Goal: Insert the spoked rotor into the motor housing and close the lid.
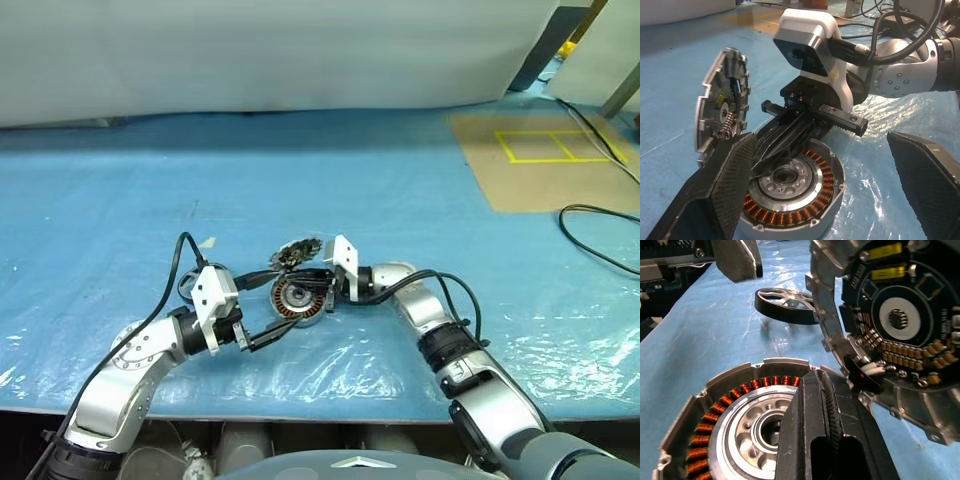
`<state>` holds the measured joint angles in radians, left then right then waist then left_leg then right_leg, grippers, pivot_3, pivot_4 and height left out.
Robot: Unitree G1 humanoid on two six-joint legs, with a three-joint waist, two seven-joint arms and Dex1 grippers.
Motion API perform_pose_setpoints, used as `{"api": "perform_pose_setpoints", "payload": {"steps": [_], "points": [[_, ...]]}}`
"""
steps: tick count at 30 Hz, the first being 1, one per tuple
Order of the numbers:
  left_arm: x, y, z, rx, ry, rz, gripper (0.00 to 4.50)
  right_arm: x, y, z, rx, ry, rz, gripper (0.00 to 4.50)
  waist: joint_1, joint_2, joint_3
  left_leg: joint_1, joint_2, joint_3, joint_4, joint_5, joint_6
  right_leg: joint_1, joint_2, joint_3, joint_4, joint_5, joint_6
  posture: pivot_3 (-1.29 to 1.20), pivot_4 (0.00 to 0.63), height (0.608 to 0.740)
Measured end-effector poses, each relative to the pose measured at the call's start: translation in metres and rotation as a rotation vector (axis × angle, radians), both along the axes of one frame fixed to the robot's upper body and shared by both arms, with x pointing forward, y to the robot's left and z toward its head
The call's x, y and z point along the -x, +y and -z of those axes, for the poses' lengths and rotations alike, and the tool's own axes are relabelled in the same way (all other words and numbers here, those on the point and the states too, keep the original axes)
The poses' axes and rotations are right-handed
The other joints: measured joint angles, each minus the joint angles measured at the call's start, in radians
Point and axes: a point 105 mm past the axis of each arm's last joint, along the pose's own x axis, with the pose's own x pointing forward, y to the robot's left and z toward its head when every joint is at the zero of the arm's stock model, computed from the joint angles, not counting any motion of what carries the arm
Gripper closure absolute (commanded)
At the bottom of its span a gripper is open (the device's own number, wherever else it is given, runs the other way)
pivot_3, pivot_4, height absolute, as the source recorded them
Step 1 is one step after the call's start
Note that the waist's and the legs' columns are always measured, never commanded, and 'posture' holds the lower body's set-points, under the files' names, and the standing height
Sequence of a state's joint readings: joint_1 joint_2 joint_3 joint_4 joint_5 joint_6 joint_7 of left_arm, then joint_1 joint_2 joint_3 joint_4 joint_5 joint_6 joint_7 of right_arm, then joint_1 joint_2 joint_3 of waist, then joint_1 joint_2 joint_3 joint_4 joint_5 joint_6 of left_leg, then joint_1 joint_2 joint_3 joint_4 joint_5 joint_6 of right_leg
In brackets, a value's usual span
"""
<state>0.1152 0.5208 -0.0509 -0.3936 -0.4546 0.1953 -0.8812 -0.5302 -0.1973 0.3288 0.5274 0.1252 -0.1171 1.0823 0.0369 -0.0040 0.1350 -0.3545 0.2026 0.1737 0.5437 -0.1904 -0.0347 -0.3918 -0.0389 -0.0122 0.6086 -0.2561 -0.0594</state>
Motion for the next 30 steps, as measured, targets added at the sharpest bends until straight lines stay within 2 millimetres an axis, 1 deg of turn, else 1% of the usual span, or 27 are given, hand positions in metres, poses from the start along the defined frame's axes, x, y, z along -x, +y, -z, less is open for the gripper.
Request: {"api": "perform_pose_setpoints", "payload": {"steps": [6,12,15,22,25,30], "points": [[0.001,0.000,0.001,0.000,0.005,-0.001,0.09,0.005,0.000,-0.003,0.063,-0.113,-0.066,4.45,0.002,0.000,0.003,-0.002,0.001,0.000,0.000,-0.001,0.002,-0.001,0.000,-0.002,-0.001,-0.001,-0.001,0.00,0.150,0.740],[0.002,0.001,0.003,0.000,0.012,-0.004,0.09,0.007,-0.004,-0.008,0.097,-0.144,-0.091,4.45,0.003,0.000,0.006,-0.002,0.001,0.001,0.001,-0.001,0.002,-0.001,0.000,-0.002,-0.001,-0.001,-0.001,0.00,0.150,0.740],[0.003,0.002,0.004,-0.002,0.018,-0.006,0.09,0.008,-0.005,-0.014,0.106,-0.156,-0.102,4.45,0.003,0.000,0.009,-0.004,0.001,0.001,0.001,-0.001,0.002,-0.003,0.000,-0.002,-0.001,-0.001,-0.001,0.00,0.150,0.740],[0.005,0.002,0.005,-0.003,0.024,-0.004,0.09,0.013,0.005,-0.036,0.077,-0.193,-0.141,4.45,0.003,-0.001,0.010,-0.008,0.001,0.000,0.001,0.000,-0.001,-0.007,0.000,-0.002,0.000,0.002,0.003,0.00,0.150,0.740],[0.007,0.002,0.005,-0.003,0.027,-0.003,0.09,0.015,0.007,-0.034,0.085,-0.154,-0.153,4.45,0.003,-0.001,0.010,-0.008,0.001,0.000,0.001,0.000,-0.001,-0.007,0.000,-0.002,0.000,0.002,0.003,0.00,0.150,0.740],[0.009,0.002,0.005,-0.004,0.030,-0.009,0.09,0.021,0.013,-0.016,0.111,-0.076,-0.163,4.45,0.002,-0.001,0.010,-0.008,0.001,0.000,0.002,0.001,-0.001,-0.007,0.000,-0.002,0.000,0.001,0.003,0.00,0.150,0.740]]}}
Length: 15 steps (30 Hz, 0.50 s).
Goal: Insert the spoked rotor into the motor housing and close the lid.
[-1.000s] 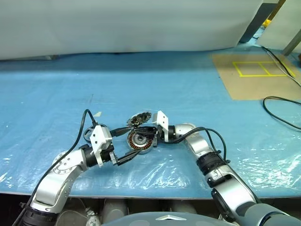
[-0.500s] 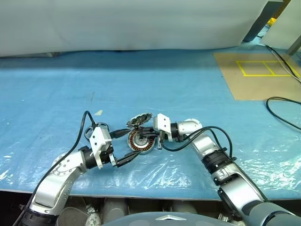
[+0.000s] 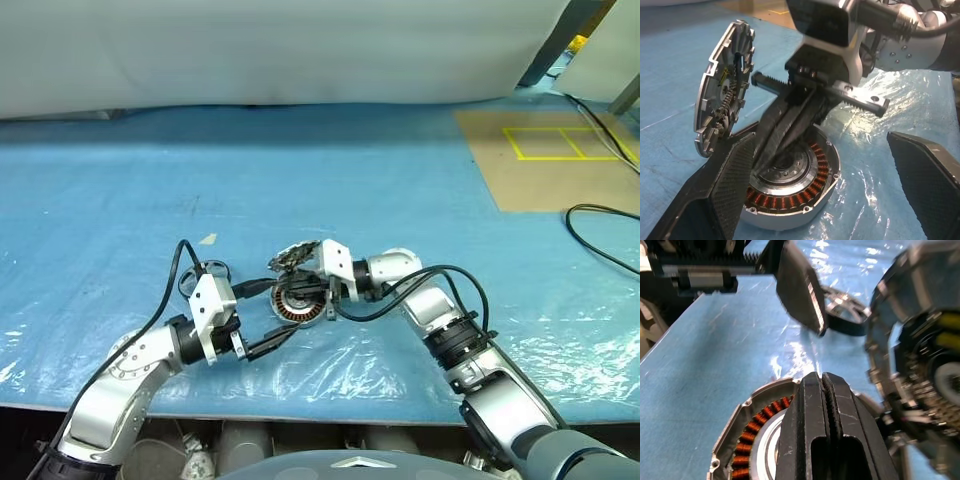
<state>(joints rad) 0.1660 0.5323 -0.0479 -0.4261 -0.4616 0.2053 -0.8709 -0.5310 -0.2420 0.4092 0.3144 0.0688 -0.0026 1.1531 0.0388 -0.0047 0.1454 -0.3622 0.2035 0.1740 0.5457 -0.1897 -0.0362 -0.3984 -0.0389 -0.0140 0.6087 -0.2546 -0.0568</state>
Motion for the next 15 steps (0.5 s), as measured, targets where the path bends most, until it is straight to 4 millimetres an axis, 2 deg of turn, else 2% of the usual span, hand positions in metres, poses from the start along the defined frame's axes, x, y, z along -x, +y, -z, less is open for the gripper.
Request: {"api": "perform_pose_setpoints", "payload": {"steps": [15], "points": [[-0.0003,-0.0013,-0.0040,-0.002,-0.016,0.002,0.09,-0.0026,-0.0078,0.0092,0.054,-0.061,0.002,4.45,0.007,0.000,0.000,0.013,-0.001,0.000,0.001,-0.002,0.003,0.013,-0.002,0.000,0.000,-0.002,-0.004,0.00,0.150,0.740]]}}
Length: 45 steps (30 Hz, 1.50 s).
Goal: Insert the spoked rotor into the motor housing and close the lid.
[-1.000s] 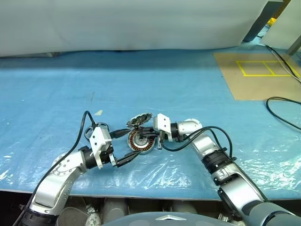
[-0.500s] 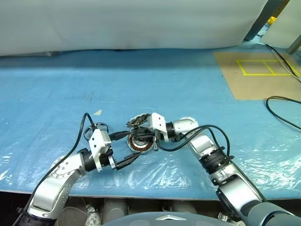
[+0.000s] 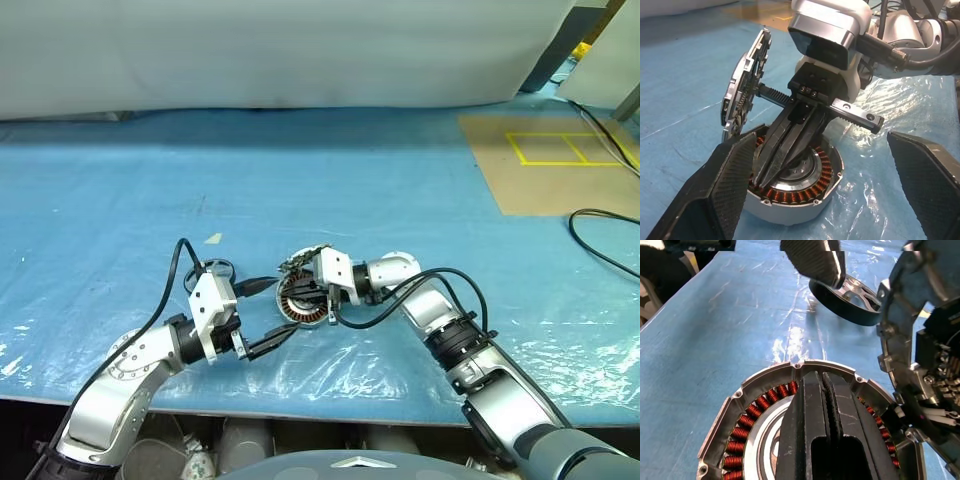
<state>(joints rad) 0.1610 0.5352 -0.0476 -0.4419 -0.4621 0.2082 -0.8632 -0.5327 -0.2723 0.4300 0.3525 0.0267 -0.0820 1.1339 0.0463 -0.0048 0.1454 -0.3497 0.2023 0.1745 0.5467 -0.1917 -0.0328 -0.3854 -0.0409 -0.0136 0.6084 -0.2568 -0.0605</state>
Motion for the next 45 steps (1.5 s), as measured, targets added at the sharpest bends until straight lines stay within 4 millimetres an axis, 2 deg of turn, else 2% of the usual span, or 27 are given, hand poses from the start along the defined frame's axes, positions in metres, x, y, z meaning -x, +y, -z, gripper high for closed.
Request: {"api": "perform_pose_setpoints", "payload": {"steps": [6,10,17,24,29,37,45], "points": [[0.000,0.000,0.000,0.000,0.001,-0.001,0.09,-0.009,-0.009,-0.007,-0.058,0.095,0.087,4.45,-0.003,0.000,0.001,-0.002,0.001,0.000,0.000,0.000,0.000,-0.003,0.001,0.000,0.001,0.000,0.000,0.00,0.150,0.740],[-0.002,-0.001,-0.002,0.003,-0.008,0.002,0.09,-0.008,-0.006,-0.024,-0.099,0.066,0.066,4.45,-0.006,0.000,0.001,-0.005,0.001,-0.001,-0.001,0.002,-0.003,-0.006,0.002,0.000,0.001,0.001,0.001,0.00,0.150,0.740],[-0.001,-0.001,0.000,0.004,-0.002,0.001,0.09,-0.006,-0.010,-0.031,-0.078,0.035,0.046,4.45,-0.005,0.000,0.001,-0.006,0.001,0.000,-0.001,0.002,-0.003,-0.006,0.002,0.000,0.000,0.002,0.003,0.00,0.150,0.740],[-0.001,-0.001,0.000,0.006,0.002,0.001,0.09,-0.005,-0.012,-0.013,-0.004,0.029,0.038,4.45,-0.006,0.000,0.001,-0.005,0.001,0.000,0.000,0.002,-0.003,-0.006,0.002,0.000,0.001,0.000,0.000,0.00,0.150,0.740],[0.000,-0.001,0.000,0.007,0.002,0.000,0.09,-0.003,-0.006,-0.014,-0.013,0.015,0.018,4.45,-0.006,0.000,0.001,-0.006,0.001,0.000,0.000,0.002,-0.003,-0.006,0.002,0.000,0.001,0.001,0.001,0.00,0.150,0.740],[0.001,-0.001,0.002,0.007,0.009,-0.003,0.09,-0.003,-0.016,0.001,0.063,-0.019,0.002,4.45,-0.005,0.000,0.001,-0.001,0.001,0.000,0.000,0.001,-0.002,-0.001,0.001,0.000,0.001,0.000,0.000,0.00,0.150,0.740],[0.001,-0.001,0.002,0.008,0.008,-0.003,0.09,-0.007,-0.018,-0.001,0.054,-0.089,0.014,4.45,-0.003,0.000,0.001,0.002,0.001,0.000,0.002,0.000,0.000,0.002,0.001,0.000,0.001,0.000,0.000,0.00,0.150,0.740]]}}
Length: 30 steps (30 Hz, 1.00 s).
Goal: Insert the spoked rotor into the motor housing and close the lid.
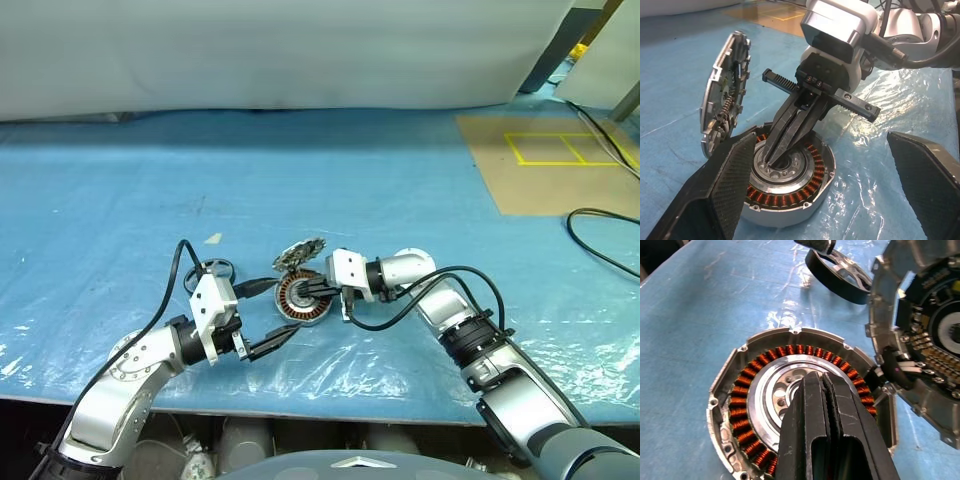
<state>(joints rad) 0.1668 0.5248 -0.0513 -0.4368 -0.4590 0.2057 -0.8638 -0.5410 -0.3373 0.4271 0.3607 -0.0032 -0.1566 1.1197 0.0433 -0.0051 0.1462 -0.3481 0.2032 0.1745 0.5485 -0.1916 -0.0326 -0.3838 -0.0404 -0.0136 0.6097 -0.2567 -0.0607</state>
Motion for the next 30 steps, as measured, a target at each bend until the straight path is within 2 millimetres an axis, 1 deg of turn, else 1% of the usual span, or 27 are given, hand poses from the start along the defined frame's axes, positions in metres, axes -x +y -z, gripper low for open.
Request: {"api": "perform_pose_setpoints", "payload": {"steps": [5,8,10,12,14,16,20,23,26,29,30], "points": [[-0.001,0.000,-0.001,0.001,-0.004,0.002,0.09,-0.003,0.007,-0.003,-0.041,-0.042,0.016,4.45,-0.002,0.000,0.000,-0.003,0.000,0.000,0.000,0.000,0.000,-0.004,0.001,0.000,0.000,0.000,0.000,0.00,0.150,0.740],[-0.001,0.000,-0.001,0.002,-0.003,0.002,0.09,-0.002,0.010,-0.008,-0.079,0.007,0.024,4.45,-0.003,0.000,0.001,-0.006,0.000,0.000,0.000,0.000,0.000,-0.006,0.001,0.000,0.000,0.000,0.000,0.00,0.150,0.740],[0.000,-0.001,-0.001,0.003,-0.002,0.002,0.09,-0.002,0.013,-0.022,-0.141,0.058,0.025,4.45,-0.003,0.000,0.001,-0.008,0.001,-0.001,0.000,0.000,0.000,-0.008,0.002,0.000,0.000,0.001,0.001,0.00,0.150,0.740],[0.000,0.000,0.000,0.005,0.001,0.000,0.09,-0.002,0.012,-0.036,-0.163,0.082,0.012,4.45,-0.002,0.000,0.001,-0.008,0.000,-0.001,0.000,0.000,0.000,-0.008,0.001,0.000,0.000,0.001,0.001,0.00,0.150,0.740],[0.000,0.000,0.000,0.005,0.004,0.000,0.09,-0.001,0.010,-0.047,-0.162,0.084,-0.005,4.45,-0.001,0.000,0.001,-0.008,0.001,-0.001,0.000,0.000,0.000,-0.007,0.001,0.000,0.000,0.001,0.001,0.00,0.150,0.740],[0.001,0.000,0.001,0.005,0.006,-0.001,0.09,0.002,0.010,-0.051,-0.155,0.081,-0.024,4.45,-0.001,0.000,0.001,-0.007,0.001,-0.001,-0.001,0.000,0.000,-0.007,0.002,0.000,0.000,0.001,0.001,0.00,0.150,0.740],[0.001,0.000,0.001,0.006,0.007,-0.001,0.09,0.005,0.013,-0.046,-0.113,0.069,-0.037,4.45,-0.002,0.000,0.001,-0.007,0.001,-0.001,-0.001,0.000,-0.001,-0.007,0.001,0.000,0.000,0.000,0.000,0.00,0.150,0.740],[0.001,0.000,0.002,0.008,0.009,-0.002,0.09,0.006,0.016,-0.033,-0.052,0.032,-0.054,4.45,-0.002,0.000,0.001,-0.007,0.001,0.000,-0.001,0.002,-0.003,-0.007,0.001,0.000,0.000,0.000,0.000,0.00,0.150,0.740],[0.002,0.000,0.002,0.009,0.012,-0.002,0.09,0.007,0.020,-0.020,-0.021,0.037,-0.056,4.45,-0.002,0.000,0.001,-0.008,0.001,0.000,-0.001,0.002,-0.003,-0.007,0.001,0.000,0.000,0.000,0.000,0.00,0.150,0.740],[0.002,-0.001,0.002,0.011,0.014,-0.001,0.09,0.006,0.013,-0.004,0.040,0.038,-0.057,4.45,-0.002,0.000,0.001,-0.008,0.000,0.000,0.000,0.002,-0.003,-0.007,0.001,0.000,0.000,0.000,0.000,0.00,0.150,0.740],[0.003,-0.001,0.003,0.010,0.017,-0.002,0.09,0.005,0.013,-0.004,0.043,0.019,-0.063,4.45,-0.002,0.000,0.001,-0.007,0.000,0.000,0.000,0.002,-0.003,-0.007,0.001,0.000,0.000,0.000,0.000,0.00,0.150,0.740]]}}
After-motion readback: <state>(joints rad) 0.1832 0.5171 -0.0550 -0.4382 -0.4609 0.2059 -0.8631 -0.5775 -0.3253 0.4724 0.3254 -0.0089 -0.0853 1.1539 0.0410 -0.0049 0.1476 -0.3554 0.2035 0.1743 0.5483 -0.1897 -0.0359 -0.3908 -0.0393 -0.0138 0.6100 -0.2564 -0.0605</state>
